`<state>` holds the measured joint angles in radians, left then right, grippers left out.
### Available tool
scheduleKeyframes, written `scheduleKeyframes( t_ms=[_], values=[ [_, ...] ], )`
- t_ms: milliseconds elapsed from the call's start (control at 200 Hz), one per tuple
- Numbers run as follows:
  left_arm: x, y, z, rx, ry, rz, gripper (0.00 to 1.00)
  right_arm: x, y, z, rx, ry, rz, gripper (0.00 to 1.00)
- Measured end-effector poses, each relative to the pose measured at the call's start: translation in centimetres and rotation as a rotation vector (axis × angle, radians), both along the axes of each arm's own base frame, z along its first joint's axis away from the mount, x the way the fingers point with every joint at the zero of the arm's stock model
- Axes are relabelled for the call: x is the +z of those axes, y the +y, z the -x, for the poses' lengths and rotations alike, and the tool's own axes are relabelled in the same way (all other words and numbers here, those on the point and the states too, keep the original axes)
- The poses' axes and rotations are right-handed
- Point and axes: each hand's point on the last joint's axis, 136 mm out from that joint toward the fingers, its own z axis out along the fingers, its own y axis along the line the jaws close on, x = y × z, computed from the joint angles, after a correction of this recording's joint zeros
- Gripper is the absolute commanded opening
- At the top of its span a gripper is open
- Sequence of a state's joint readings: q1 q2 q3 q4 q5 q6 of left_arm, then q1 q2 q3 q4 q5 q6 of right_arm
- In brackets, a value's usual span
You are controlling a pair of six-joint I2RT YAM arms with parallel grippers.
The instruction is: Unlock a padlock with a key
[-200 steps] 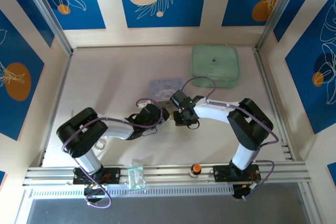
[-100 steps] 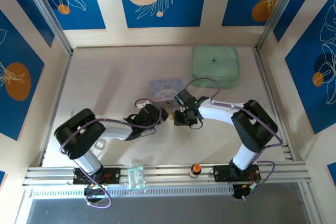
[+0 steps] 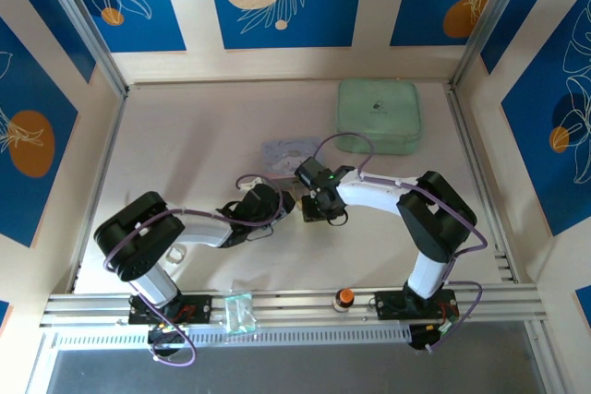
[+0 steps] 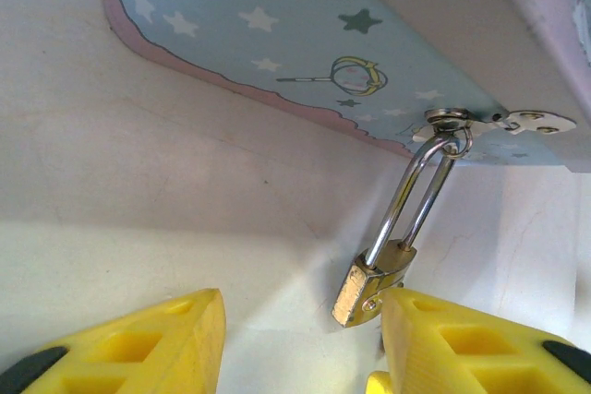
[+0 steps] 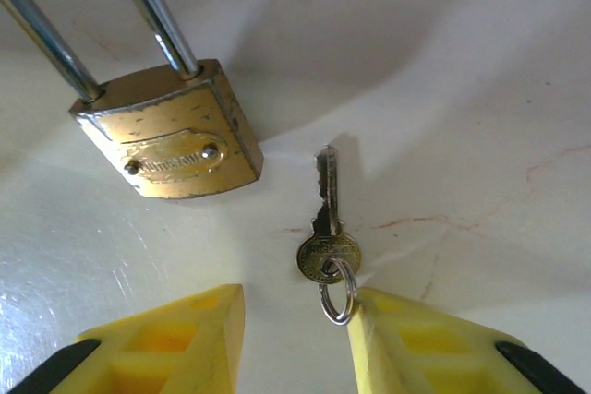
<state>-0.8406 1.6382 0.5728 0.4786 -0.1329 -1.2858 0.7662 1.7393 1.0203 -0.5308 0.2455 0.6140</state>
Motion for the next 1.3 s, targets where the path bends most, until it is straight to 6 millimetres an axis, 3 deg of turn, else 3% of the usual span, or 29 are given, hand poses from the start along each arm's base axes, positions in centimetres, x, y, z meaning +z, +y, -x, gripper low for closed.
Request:
scheduleKeyframes(
  t_ms=[420,805,1301],
  values=[
    [0.1,0.0,0.0,0.011,0.006,0.011,0.49,1.3,0.6,-2.0,0.018,-0.096,0.012,0.36],
    [0.1,0.0,-0.1,0.016,0.007,0.023,0.49,0.0,0.2,-1.6,0.020,-0.062,0.045,0.32],
    [0.1,-0.1,-0.2,0.029,0.008,0.046,0.49,-0.2,-0.2,-1.0,0.038,-0.056,0.084,0.28]
  ],
)
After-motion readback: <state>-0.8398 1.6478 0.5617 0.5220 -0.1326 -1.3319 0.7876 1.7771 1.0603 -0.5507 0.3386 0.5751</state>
